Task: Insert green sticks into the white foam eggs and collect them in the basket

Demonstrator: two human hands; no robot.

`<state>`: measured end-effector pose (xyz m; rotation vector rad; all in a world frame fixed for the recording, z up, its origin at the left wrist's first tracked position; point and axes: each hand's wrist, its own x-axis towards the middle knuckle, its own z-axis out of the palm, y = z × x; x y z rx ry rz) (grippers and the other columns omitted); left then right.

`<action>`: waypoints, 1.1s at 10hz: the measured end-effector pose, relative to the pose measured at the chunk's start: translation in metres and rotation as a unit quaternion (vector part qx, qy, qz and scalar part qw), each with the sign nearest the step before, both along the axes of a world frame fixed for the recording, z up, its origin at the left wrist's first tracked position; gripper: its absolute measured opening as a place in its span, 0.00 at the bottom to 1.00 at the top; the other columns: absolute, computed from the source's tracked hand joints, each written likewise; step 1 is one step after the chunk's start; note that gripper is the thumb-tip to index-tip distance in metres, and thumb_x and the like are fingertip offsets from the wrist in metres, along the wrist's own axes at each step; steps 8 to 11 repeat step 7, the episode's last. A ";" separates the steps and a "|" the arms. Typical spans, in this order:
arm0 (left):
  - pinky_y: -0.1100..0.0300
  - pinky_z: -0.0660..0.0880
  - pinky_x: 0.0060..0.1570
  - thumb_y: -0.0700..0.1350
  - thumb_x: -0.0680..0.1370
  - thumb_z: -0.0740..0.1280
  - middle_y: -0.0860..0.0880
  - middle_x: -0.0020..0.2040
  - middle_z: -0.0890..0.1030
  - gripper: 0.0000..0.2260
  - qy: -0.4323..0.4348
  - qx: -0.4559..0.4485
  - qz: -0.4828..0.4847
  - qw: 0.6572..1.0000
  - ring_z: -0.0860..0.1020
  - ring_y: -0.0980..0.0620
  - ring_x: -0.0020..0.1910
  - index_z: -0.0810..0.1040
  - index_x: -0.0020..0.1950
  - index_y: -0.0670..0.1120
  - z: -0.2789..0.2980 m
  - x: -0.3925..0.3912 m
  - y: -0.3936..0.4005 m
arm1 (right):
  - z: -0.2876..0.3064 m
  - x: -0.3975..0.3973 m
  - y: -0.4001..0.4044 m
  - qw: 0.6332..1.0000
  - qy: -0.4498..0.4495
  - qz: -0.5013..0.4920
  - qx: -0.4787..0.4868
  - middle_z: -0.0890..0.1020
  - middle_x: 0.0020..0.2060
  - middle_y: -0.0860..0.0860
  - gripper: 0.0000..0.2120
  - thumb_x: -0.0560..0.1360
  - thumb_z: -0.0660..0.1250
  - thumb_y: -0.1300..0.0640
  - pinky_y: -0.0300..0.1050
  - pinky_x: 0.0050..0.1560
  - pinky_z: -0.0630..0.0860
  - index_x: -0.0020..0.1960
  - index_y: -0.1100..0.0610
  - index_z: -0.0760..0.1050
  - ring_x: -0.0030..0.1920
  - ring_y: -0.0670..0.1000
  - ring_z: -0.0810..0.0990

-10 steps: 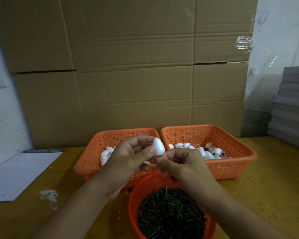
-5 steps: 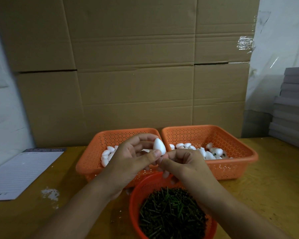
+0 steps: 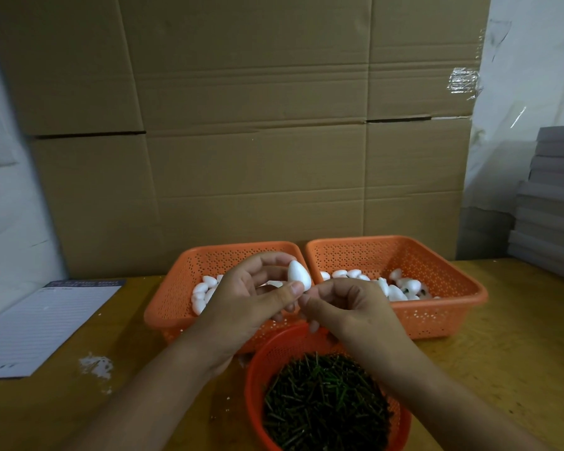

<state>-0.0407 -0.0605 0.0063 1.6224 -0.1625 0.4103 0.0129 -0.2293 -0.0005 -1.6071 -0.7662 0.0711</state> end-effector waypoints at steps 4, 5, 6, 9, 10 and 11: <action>0.62 0.76 0.35 0.41 0.80 0.66 0.49 0.53 0.85 0.09 0.034 -0.074 0.069 0.994 0.81 0.54 0.39 0.82 0.58 0.50 -0.002 0.005 0.009 | 0.010 0.082 -0.067 0.901 -0.141 -0.354 -0.207 0.84 0.33 0.56 0.10 0.75 0.71 0.55 0.60 0.36 0.81 0.41 0.61 0.84 0.33 0.57 0.82; 0.62 0.77 0.35 0.40 0.80 0.66 0.49 0.52 0.85 0.09 0.042 -0.075 0.070 0.994 0.81 0.54 0.39 0.81 0.58 0.50 -0.003 0.005 0.008 | 0.013 0.087 -0.069 0.917 -0.121 -0.345 -0.160 0.83 0.34 0.46 0.05 0.75 0.73 0.57 0.48 0.38 0.80 0.47 0.58 0.85 0.37 0.47 0.82; 0.62 0.77 0.35 0.40 0.80 0.66 0.50 0.51 0.85 0.09 0.043 -0.075 0.063 0.994 0.81 0.54 0.38 0.82 0.57 0.51 -0.004 0.006 0.009 | 0.012 0.087 -0.067 0.938 -0.081 -0.320 -0.108 0.81 0.38 0.44 0.08 0.75 0.73 0.60 0.51 0.44 0.82 0.53 0.56 0.83 0.39 0.45 0.82; 0.62 0.78 0.37 0.39 0.81 0.65 0.49 0.48 0.85 0.08 0.040 -0.036 0.056 0.997 0.81 0.54 0.38 0.82 0.55 0.49 -0.003 0.005 0.005 | 0.022 0.083 -0.070 0.951 -0.076 -0.288 -0.082 0.84 0.40 0.46 0.07 0.75 0.71 0.62 0.53 0.45 0.83 0.47 0.50 0.81 0.39 0.49 0.84; 0.62 0.78 0.37 0.39 0.81 0.65 0.49 0.48 0.85 0.08 0.040 -0.036 0.056 0.997 0.81 0.54 0.38 0.82 0.55 0.49 -0.003 0.005 0.005 | 0.022 0.083 -0.070 0.951 -0.076 -0.288 -0.082 0.84 0.40 0.46 0.07 0.75 0.71 0.62 0.53 0.45 0.83 0.47 0.50 0.81 0.39 0.49 0.84; 0.62 0.78 0.37 0.39 0.81 0.65 0.49 0.48 0.85 0.08 0.040 -0.036 0.056 0.997 0.81 0.54 0.38 0.82 0.55 0.49 -0.003 0.005 0.005 | 0.022 0.083 -0.070 0.951 -0.076 -0.288 -0.082 0.84 0.40 0.46 0.07 0.75 0.71 0.62 0.53 0.45 0.83 0.47 0.50 0.81 0.39 0.49 0.84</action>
